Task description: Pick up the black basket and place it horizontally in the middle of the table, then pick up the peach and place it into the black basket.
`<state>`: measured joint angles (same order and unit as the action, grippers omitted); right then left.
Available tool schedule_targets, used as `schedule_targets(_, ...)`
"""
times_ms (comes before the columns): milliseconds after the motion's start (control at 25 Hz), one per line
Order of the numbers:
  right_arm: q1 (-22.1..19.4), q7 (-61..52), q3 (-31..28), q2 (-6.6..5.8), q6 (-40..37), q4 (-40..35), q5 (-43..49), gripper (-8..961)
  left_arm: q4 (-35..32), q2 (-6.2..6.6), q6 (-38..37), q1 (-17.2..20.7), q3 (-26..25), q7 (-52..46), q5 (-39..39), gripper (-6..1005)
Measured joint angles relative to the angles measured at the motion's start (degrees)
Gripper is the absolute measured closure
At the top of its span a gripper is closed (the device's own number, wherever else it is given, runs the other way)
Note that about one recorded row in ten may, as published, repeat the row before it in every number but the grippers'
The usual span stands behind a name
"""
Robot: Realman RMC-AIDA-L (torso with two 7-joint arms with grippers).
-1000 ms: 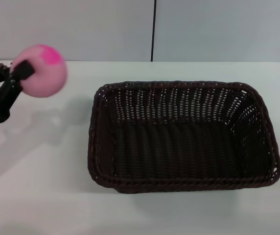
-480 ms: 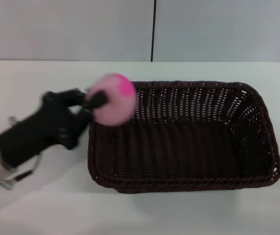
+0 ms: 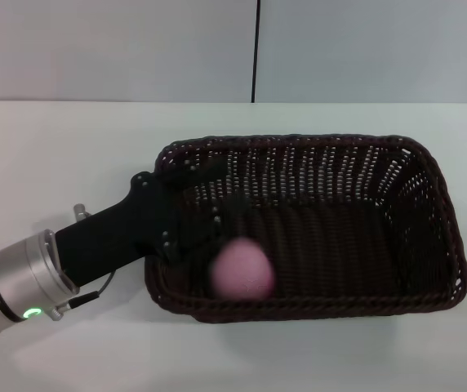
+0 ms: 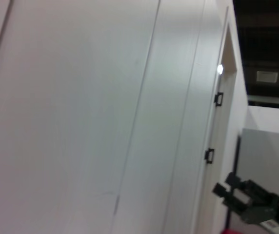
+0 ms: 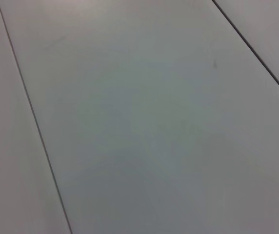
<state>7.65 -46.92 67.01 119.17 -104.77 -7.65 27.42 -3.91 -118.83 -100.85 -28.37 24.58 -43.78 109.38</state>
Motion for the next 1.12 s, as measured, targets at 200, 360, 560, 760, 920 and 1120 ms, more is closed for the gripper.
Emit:
schedule_targets(200,-0.12,0.42,-1.37,-0.09,0.14,0.16,0.00,356,-0.45,0.33,1.62,2.52,-2.10,3.88,-0.82,543)
schedule_targets(360,-0.07,2.38,-4.86,-0.03,0.53,1.84,0.00,356,-0.47,0.51,3.30,7.72,-12.65,10.97,-2.38,423)
schedule_targets(560,1.17,9.22,-11.81,0.50,-0.99,7.40,0.00,356,2.63,0.36,3.77,14.34,-30.53,19.84,-4.91,195)
schedule_targets(760,2.62,18.40,-20.89,0.58,-4.89,17.18,0.01,356,4.64,0.25,3.79,18.24,-40.32,25.14,-5.07,176)
schedule_targets(920,2.85,23.06,-24.41,0.72,-6.23,20.44,0.62,356,4.73,0.36,3.77,18.85,-41.05,25.65,-5.07,172)
schedule_targets(1120,3.75,23.06,-24.30,0.34,-7.02,20.00,1.69,356,5.84,0.20,3.91,18.91,-41.54,26.83,-5.05,172)
